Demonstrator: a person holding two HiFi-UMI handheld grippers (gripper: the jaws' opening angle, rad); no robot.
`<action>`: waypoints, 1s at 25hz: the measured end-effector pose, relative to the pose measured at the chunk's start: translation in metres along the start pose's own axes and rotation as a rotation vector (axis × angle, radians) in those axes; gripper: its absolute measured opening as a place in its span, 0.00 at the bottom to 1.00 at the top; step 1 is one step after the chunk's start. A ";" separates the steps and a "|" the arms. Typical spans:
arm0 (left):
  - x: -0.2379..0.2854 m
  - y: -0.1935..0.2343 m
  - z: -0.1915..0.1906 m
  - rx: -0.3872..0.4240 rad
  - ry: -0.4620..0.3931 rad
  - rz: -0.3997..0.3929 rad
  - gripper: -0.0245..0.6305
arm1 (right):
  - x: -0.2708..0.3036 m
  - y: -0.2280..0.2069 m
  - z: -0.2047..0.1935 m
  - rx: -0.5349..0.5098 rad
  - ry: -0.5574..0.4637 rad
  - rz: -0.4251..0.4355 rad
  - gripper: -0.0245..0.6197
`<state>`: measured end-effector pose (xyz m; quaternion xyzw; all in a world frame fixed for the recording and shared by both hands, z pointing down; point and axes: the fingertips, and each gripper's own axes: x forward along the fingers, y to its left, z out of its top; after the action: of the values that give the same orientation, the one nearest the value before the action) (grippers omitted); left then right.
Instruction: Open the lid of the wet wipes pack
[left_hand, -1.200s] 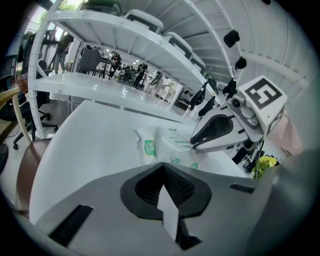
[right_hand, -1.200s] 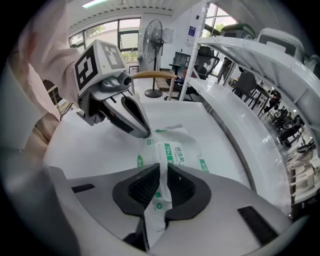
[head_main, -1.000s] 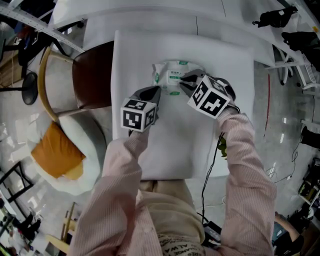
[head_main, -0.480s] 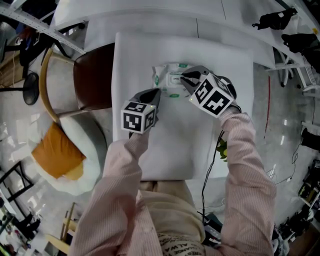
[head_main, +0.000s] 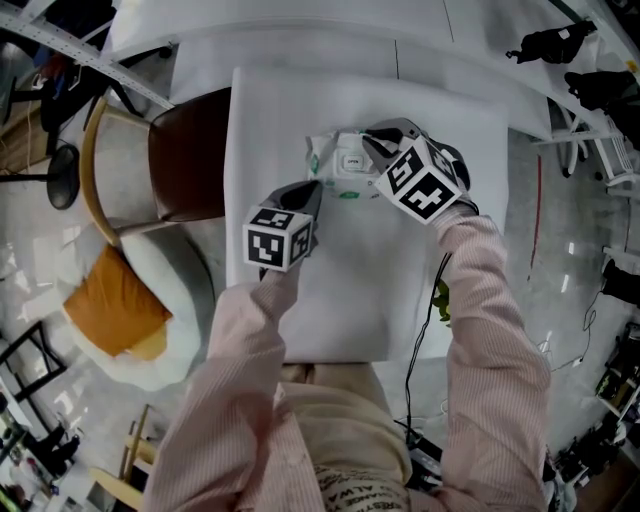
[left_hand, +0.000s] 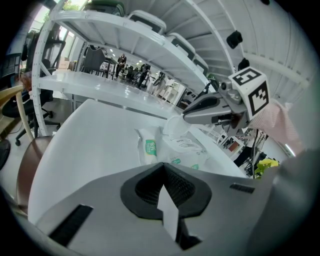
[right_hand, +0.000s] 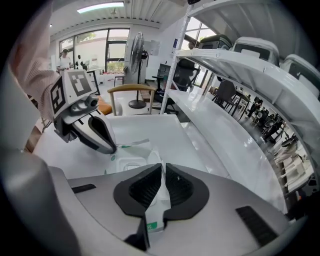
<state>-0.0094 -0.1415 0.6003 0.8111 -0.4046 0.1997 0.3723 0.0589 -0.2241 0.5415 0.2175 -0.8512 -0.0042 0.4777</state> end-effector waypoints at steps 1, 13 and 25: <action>0.000 0.000 0.000 -0.001 0.000 0.000 0.03 | 0.002 -0.003 0.000 0.002 -0.001 -0.009 0.07; 0.000 0.000 0.001 0.001 -0.001 0.006 0.03 | 0.022 -0.021 -0.004 0.064 -0.007 -0.092 0.07; 0.000 -0.001 0.001 -0.019 -0.005 0.006 0.03 | 0.027 -0.025 -0.010 0.124 -0.025 -0.152 0.12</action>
<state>-0.0084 -0.1414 0.5993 0.8069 -0.4097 0.1950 0.3783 0.0642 -0.2552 0.5630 0.3104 -0.8367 0.0099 0.4511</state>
